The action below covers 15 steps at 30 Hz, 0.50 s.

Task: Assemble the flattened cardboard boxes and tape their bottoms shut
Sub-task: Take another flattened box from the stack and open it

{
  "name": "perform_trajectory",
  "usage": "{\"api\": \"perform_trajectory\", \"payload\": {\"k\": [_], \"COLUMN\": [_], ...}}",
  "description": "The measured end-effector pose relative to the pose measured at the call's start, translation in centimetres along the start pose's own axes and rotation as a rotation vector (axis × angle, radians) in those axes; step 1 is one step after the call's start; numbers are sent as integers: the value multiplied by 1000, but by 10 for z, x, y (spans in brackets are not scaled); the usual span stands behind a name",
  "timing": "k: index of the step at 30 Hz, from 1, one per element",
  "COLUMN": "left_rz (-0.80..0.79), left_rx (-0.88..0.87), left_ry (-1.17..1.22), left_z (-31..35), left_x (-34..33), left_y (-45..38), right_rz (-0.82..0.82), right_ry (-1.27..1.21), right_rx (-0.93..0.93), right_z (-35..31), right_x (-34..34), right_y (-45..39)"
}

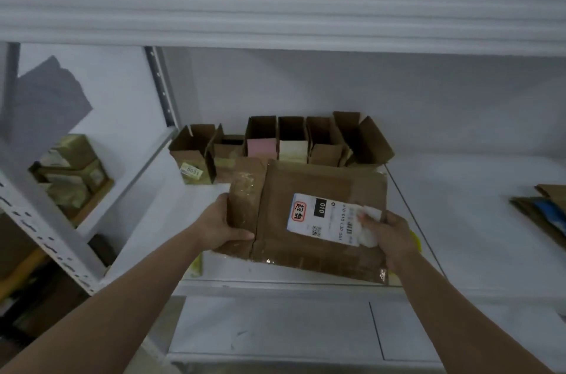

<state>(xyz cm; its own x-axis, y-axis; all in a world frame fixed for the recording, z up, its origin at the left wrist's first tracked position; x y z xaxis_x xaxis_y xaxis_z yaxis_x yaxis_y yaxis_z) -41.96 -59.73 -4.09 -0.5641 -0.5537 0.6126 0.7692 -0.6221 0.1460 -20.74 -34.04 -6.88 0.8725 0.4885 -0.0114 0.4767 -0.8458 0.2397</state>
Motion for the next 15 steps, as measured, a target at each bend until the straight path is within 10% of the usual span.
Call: {"api": "perform_trajectory", "payload": {"k": [15], "left_rz": [-139], "left_rx": [206], "left_ry": [223], "left_z": [-10], "left_x": [-13], "left_y": [-23], "right_rz": [-113], "right_ry": [222], "right_rx": [-194], "right_z": [33], "right_x": [-26], "right_y": [-32]}}
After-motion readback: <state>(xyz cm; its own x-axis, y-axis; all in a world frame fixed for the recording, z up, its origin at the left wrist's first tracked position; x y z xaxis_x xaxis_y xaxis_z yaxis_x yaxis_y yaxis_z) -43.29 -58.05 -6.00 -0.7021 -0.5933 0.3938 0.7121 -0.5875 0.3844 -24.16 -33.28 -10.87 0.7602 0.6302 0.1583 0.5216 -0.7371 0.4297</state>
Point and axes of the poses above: each hand's wrist, its own y-axis away from the middle knuckle, its own x-axis out of the back of the hand, z = x × y, the point moved 2 cm from there along -y, towards the middle knuckle, and after that the axes turned 5 degrees about z, right-handed, at the moved point
